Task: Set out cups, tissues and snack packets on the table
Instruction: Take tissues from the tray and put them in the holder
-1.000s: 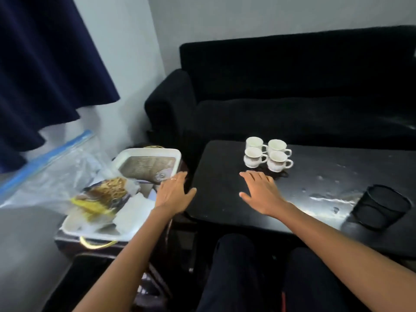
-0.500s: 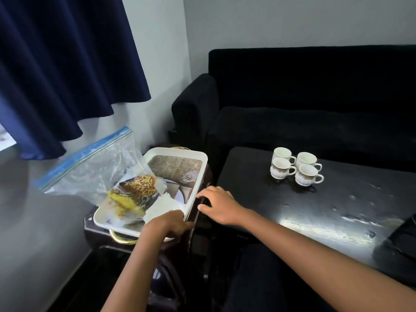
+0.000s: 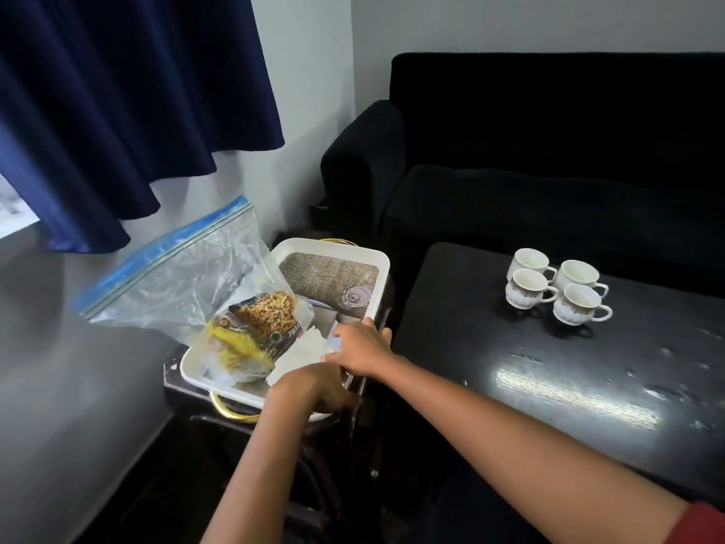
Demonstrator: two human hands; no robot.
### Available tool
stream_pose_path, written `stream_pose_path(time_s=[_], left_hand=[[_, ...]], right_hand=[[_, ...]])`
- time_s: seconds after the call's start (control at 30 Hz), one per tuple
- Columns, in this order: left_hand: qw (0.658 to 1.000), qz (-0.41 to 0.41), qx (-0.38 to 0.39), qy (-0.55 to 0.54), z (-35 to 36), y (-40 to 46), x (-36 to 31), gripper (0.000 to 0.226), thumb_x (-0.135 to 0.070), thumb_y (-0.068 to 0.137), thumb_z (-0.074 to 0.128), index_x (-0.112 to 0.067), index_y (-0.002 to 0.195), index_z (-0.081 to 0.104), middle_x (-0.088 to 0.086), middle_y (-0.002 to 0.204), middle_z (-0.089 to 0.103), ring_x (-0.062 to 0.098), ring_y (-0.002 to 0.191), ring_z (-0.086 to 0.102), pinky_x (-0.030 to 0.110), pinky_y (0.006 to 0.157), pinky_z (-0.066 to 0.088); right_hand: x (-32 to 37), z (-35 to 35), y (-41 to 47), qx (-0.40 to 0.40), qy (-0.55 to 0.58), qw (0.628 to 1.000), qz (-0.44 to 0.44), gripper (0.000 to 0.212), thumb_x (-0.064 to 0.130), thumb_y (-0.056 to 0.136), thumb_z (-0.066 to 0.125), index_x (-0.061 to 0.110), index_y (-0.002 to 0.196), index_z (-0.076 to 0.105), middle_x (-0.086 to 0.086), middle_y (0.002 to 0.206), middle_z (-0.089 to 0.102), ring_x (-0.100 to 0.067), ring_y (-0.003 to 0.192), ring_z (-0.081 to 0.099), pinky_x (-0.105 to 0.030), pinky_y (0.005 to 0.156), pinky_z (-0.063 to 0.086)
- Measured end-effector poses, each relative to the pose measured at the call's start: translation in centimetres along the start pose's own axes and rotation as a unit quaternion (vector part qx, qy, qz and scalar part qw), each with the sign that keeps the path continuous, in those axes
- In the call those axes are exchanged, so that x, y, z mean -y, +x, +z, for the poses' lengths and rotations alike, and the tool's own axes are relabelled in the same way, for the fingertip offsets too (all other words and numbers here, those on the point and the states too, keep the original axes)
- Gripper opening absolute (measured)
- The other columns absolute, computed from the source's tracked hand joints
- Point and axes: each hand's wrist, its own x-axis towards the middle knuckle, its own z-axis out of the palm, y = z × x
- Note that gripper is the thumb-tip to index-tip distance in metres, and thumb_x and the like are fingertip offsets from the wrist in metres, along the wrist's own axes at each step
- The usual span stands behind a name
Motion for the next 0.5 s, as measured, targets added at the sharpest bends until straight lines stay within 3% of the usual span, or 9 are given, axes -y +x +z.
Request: stream_pose_path(time_s=[0.07, 0.23, 0.3, 0.37, 0.43, 0.5], left_hand=[[1.0, 0.003, 0.0, -0.011, -0.04, -0.05, -0.08, 0.066, -0.039, 0.089, 0.058, -0.011, 0.144, 0.035, 0.006, 0.145, 0.046, 0.024, 0.13, 0.046, 0.036, 0.109, 0.037], [1.0, -0.008, 0.002, 0.011, -0.14, -0.31, -0.37, 0.059, -0.042, 0.089, 0.058, -0.009, 0.137, 0.045, 0.008, 0.135, 0.055, 0.024, 0.122, 0.053, 0.034, 0.104, 0.041], [1.0, -0.01, 0.002, 0.01, -0.14, -0.39, -0.44, 0.058, -0.041, 0.09, 0.058, -0.008, 0.136, 0.046, 0.008, 0.134, 0.056, 0.023, 0.121, 0.054, 0.033, 0.103, 0.041], [1.0, -0.01, 0.005, 0.004, -0.17, -0.4, -0.4, 0.058, -0.041, 0.091, 0.057, -0.008, 0.137, 0.045, 0.007, 0.136, 0.055, 0.023, 0.123, 0.052, 0.034, 0.105, 0.04], [1.0, -0.009, 0.007, 0.002, -0.22, -0.41, -0.39, 0.058, -0.041, 0.091, 0.056, -0.009, 0.138, 0.045, 0.007, 0.136, 0.055, 0.024, 0.123, 0.052, 0.034, 0.105, 0.04], [1.0, -0.009, 0.002, 0.006, -0.24, -0.47, -0.45, 0.057, -0.042, 0.091, 0.055, -0.009, 0.137, 0.046, 0.008, 0.135, 0.055, 0.024, 0.121, 0.053, 0.035, 0.104, 0.041]], right_hand=[[0.25, 0.07, 0.32, 0.011, 0.007, 1.0, 0.02, 0.048, 0.042, 0.084, 0.063, 0.015, 0.124, 0.055, -0.006, 0.131, 0.054, -0.03, 0.129, 0.032, -0.047, 0.097, 0.029], [0.8, 0.02, 0.82, 0.036, -0.01, 0.998, 0.044, 0.024, 0.022, 0.083, 0.06, 0.016, 0.106, 0.055, -0.006, 0.124, 0.055, -0.028, 0.126, 0.031, -0.047, 0.095, 0.027], [0.85, -0.02, 0.89, 0.048, -0.01, 0.998, 0.042, 0.011, 0.018, 0.081, 0.06, 0.018, 0.088, 0.052, -0.006, 0.122, 0.056, -0.028, 0.125, 0.03, -0.047, 0.096, 0.026], [0.88, -0.02, 0.73, 0.049, 0.002, 0.998, 0.039, 0.013, 0.019, 0.082, 0.06, 0.019, 0.08, 0.047, -0.006, 0.119, 0.056, -0.028, 0.125, 0.03, -0.048, 0.096, 0.026], [0.68, 0.08, 0.59, 0.044, 0.015, 0.998, 0.035, 0.016, 0.019, 0.083, 0.059, 0.02, 0.074, 0.046, -0.004, 0.105, 0.054, -0.028, 0.124, 0.03, -0.048, 0.097, 0.027], [0.35, 0.15, 0.39, 0.041, 0.037, 0.998, 0.037, 0.028, 0.017, 0.081, 0.06, 0.022, 0.063, 0.04, 0.004, 0.08, 0.04, -0.026, 0.12, 0.03, -0.046, 0.096, 0.027]])
